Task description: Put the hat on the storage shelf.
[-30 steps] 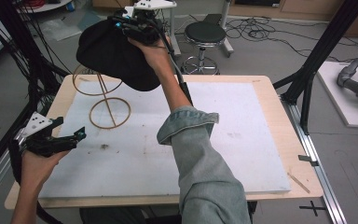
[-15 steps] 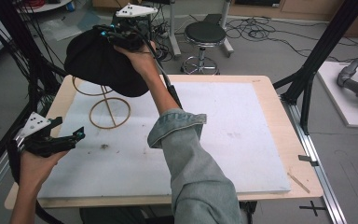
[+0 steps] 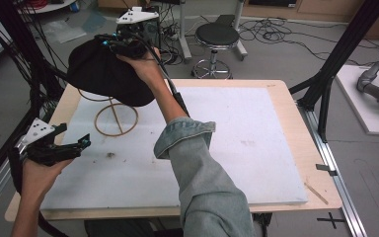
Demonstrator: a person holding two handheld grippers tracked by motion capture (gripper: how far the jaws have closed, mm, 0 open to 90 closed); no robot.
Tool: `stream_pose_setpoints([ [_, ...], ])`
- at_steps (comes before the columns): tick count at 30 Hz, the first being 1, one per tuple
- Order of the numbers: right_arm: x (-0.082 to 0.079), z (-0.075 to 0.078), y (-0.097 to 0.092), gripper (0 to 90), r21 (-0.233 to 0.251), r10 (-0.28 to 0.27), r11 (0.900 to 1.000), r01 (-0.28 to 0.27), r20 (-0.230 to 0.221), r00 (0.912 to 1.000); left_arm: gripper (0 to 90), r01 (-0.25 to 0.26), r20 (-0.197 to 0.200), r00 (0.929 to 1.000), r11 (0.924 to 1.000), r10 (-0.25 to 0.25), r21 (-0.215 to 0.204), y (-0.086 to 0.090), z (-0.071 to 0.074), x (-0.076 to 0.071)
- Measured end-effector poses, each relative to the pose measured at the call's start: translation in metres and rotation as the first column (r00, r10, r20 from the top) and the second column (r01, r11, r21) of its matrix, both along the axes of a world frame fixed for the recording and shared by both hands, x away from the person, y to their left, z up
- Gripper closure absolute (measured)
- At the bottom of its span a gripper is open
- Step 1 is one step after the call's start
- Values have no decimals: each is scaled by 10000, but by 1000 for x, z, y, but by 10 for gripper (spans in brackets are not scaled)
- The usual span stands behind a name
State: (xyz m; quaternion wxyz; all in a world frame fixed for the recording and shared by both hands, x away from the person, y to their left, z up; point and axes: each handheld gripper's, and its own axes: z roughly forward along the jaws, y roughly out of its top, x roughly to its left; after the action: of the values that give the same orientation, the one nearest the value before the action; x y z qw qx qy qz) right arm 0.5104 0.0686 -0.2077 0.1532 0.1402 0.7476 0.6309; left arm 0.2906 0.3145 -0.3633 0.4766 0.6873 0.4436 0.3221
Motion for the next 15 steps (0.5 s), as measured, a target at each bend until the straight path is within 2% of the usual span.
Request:
stream_pose_setpoints([
  [7,1,-6,6,821,-349,-2,9994,-6,-213,9998,121,32,-18,10000,10000,-32,29,-1,0,1],
  [12,0,-10,11,820,-684,59,9976,-72,-192,9998,121,57,-3,10000,10000,-57,25,-2,0,2],
  [15,0,-13,13,820,-687,88,9976,-113,-370,9993,121,59,0,10000,10000,-59,35,-2,0,2],
])
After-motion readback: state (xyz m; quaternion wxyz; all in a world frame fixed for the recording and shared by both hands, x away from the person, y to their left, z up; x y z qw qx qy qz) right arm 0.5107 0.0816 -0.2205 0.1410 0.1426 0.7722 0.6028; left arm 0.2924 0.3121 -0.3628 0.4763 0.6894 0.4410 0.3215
